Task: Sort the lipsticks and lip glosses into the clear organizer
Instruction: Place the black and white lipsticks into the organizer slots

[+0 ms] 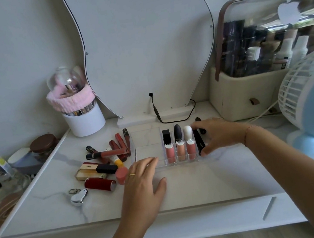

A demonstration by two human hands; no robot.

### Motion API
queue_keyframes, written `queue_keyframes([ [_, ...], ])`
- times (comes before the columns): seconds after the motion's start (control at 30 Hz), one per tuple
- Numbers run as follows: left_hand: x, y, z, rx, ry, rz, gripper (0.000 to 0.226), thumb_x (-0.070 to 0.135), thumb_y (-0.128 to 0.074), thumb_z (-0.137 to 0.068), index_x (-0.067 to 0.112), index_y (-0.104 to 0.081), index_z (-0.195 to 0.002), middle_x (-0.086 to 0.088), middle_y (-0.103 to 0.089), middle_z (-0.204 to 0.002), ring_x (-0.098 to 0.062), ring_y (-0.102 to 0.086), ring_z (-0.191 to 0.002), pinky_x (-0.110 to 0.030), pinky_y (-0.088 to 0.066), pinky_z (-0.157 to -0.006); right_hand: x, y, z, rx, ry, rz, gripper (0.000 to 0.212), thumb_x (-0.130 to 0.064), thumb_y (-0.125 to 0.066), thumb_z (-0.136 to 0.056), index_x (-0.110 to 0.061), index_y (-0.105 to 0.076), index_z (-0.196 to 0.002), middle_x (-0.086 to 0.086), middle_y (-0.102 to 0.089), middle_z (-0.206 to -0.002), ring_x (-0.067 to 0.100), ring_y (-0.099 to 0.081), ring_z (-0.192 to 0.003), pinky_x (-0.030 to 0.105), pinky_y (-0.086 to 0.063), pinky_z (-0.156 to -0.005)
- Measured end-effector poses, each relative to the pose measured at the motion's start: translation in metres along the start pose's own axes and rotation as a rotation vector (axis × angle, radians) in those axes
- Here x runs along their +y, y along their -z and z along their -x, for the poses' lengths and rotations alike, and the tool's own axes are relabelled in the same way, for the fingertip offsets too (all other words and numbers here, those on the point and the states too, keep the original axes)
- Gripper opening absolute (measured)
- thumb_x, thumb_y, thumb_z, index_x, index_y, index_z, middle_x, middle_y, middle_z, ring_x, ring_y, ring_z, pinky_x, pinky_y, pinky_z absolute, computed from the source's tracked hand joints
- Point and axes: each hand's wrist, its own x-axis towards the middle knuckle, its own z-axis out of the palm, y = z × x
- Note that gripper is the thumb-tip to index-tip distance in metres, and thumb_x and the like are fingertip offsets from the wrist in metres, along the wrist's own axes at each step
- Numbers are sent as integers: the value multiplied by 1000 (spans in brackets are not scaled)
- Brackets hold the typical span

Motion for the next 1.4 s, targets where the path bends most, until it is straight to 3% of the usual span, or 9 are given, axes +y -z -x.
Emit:
queue_keyframes([
  [0.13,0,0,0,1,-6,-3,49,31,-58,-85,23,-46,-132,10,-47,-131,-11,-36,-126,-25,-29,-102,8,-7,30,-26,-27,14,95,-52,-76,-61,-39,-26,-141,-12,-38,-141,9,-31,-125,27,-20,-107],
  [0.3,-1,0,0,-4,-8,-18,49,31,-59,-85,22,-47,-132,9,-47,-132,-12,-36,-126,-25,-28,-101,13,-4,59,-17,-88,-61,85,-51,-71,-70,-35,-28,-141,-10,-34,-147,9,-33,-129,24,-25,-105],
  [0.47,0,0,0,1,-5,-11,49,28,-62,-84,20,-49,-131,7,-50,-130,-15,-39,-124,-29,-32,-100,-6,-10,45,305,-257,-40,50,-51,-65,-75,-20,-57,-113,-3,-58,-97,12,-54,-84,25,-45,-75],
  [0.63,1,1,0,-2,4,-14,49,29,-60,-84,21,-48,-131,8,-49,-131,-13,-38,-125,-26,-29,-101,-18,-27,31,271,-435,-43,44,-44,-69,-73,-17,-51,-101,6,-53,-104,22,-56,-85,32,-47,-69],
  [0.83,0,0,-1,1,-5,-20,49,30,-61,-84,21,-49,-131,7,-50,-130,-14,-39,-124,-26,-29,-100,-18,-20,37,401,-386,-203,34,-29,-67,-78,-15,-59,-108,4,-64,-93,20,-60,-83,33,-51,-71],
  [0.97,-1,-1,-1,10,-16,-9,49,29,-61,-84,21,-49,-130,8,-50,-129,-14,-39,-125,-27,-28,-101,-32,19,40,638,-226,-540,27,-23,-70,-78,-20,-66,-105,-6,-68,-82,1,-64,-67,10,-49,-52],
  [1.1,-1,-1,0,11,-10,-5,49,31,-58,-86,23,-47,-132,8,-48,-132,-12,-35,-126,-25,-26,-102,-61,51,18,755,-76,-651,29,-23,-72,-77,-21,-64,-105,-9,-70,-88,4,-67,-79,18,-56,-70],
  [1.23,-1,-1,0,7,-3,6,49,34,-56,-87,24,-45,-134,9,-47,-134,-11,-32,-128,-26,-24,-104,-87,52,-12,626,28,-564,34,-18,-71,-78,-20,-61,-111,0,-71,-92,16,-68,-81,36,-56,-81],
  [1.4,-2,-2,-1,0,-4,11,49,35,-53,-87,26,-43,-134,9,-46,-135,-11,-31,-129,-29,-26,-106,-89,39,-32,536,30,-402,30,-17,-70,-78,-19,-65,-107,-1,-72,-91,14,-67,-83,37,-53,-88],
])
